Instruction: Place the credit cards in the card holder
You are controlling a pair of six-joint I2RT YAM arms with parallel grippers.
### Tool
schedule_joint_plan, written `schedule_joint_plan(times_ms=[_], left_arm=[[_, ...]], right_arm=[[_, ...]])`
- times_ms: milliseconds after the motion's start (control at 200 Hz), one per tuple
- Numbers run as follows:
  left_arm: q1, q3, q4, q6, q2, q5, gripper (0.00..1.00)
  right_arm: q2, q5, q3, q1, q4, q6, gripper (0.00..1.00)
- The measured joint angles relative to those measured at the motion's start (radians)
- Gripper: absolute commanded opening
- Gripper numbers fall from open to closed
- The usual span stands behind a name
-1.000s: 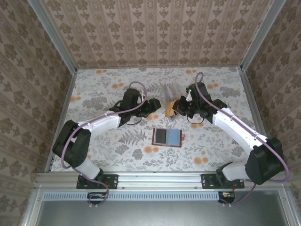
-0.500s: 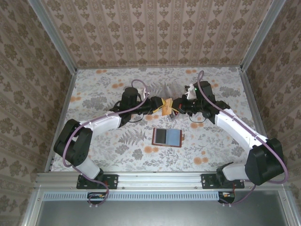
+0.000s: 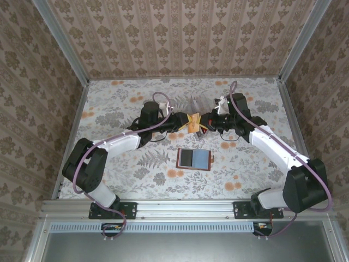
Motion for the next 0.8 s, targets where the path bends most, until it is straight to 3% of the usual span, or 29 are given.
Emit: schedule_joint_plan(times_ms=[135,235,465,620,795], left_arm=[[0.000,0.000,0.009,-0.011,0.000,0.006,0.20],[0.006,-0.006,0.014,-0.013,0.000,0.006,0.19],[0.006,-0.051,0.026,-0.018,-0.006,0.003,0.04],[0.006,-0.086,0.004,0.000,-0.039,-0.012,0.00],[-0.008,-0.111,-0.159,0.093,-0.110,-0.097,0.00]], right_arm=[[0.009,-0.003,0.000,-0.002,0.001,0.000,0.03],[0.021,-0.002,-0.001,-0.006,0.005,0.000,0.07],[0.051,0.020,-0.023,-0.006,-0.019,-0.010,0.26],[0.051,0.045,-0.047,-0.005,-0.046,-0.026,0.31],[0.051,0.120,-0.100,0.021,-0.097,-0.050,0.29]])
